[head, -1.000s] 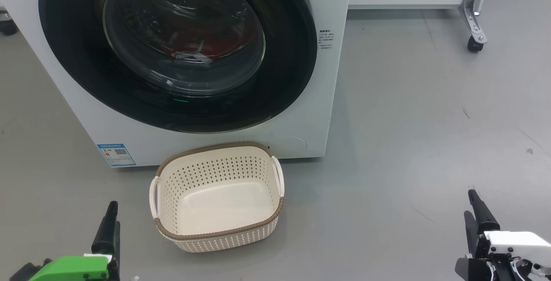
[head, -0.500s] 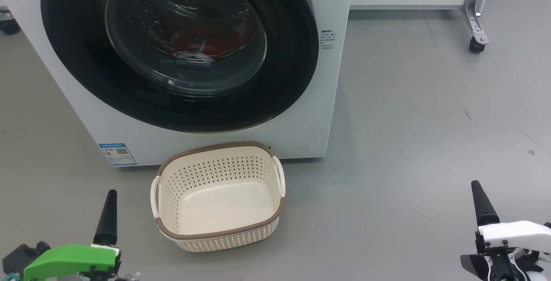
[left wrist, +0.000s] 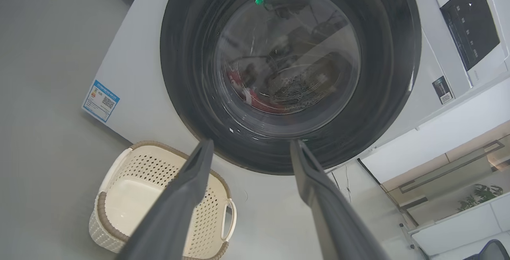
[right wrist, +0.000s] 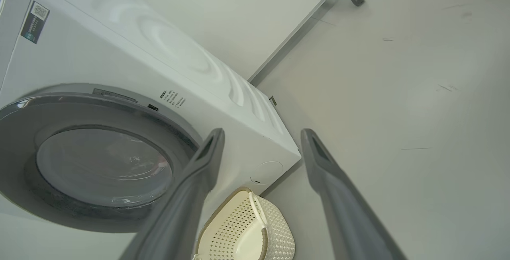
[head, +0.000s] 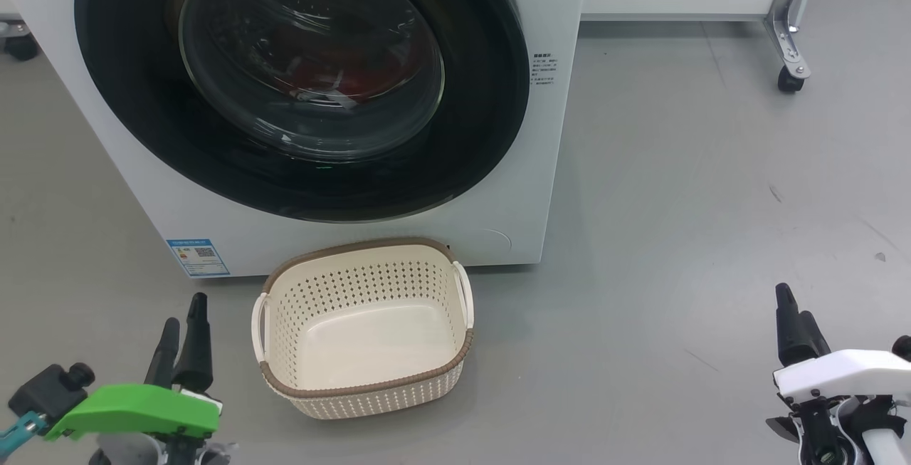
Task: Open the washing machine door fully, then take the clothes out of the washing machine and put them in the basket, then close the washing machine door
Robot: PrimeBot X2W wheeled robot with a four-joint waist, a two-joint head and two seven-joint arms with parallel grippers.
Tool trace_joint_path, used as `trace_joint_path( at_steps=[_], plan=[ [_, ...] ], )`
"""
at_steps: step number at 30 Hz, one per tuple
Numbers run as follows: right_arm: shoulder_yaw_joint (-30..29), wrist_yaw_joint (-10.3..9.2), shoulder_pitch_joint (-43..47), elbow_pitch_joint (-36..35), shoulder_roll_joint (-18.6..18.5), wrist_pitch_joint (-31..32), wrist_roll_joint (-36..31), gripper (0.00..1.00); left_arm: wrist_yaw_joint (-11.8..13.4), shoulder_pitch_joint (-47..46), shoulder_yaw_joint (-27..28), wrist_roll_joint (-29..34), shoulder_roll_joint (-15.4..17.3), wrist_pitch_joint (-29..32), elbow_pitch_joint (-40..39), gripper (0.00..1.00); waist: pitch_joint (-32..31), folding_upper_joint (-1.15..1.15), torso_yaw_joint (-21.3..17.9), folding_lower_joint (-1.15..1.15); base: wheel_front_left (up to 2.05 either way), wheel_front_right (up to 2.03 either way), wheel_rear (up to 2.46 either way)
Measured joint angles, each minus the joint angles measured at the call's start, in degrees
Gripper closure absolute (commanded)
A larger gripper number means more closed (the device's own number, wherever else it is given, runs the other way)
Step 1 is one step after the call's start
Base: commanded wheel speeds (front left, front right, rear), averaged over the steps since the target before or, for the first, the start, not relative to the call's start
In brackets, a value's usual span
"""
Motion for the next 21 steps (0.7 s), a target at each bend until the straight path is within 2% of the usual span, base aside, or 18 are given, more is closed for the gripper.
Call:
trace_joint_path(
  at_steps=[4, 21],
  plan=[
    [0.97, -0.9, -0.01, -0.47, -0.35, -0.75, -4.06, 0.0, 0.52, -0.04, -1.35, 4.81, 0.2, -0.7, -0.73, 0.0, -0.13, 0.0, 0.06, 0.0, 0.0, 0.0, 0.0],
    [6.34, -2.46, -0.02, -1.57, -1.66, -4.02, -21.08, 0.0, 2.47, -0.05, -6.8, 21.21, 0.94, -4.07, -1.07, 0.0, -0.57, 0.0, 0.08, 0.0, 0.0, 0.0, 0.0]
  ],
)
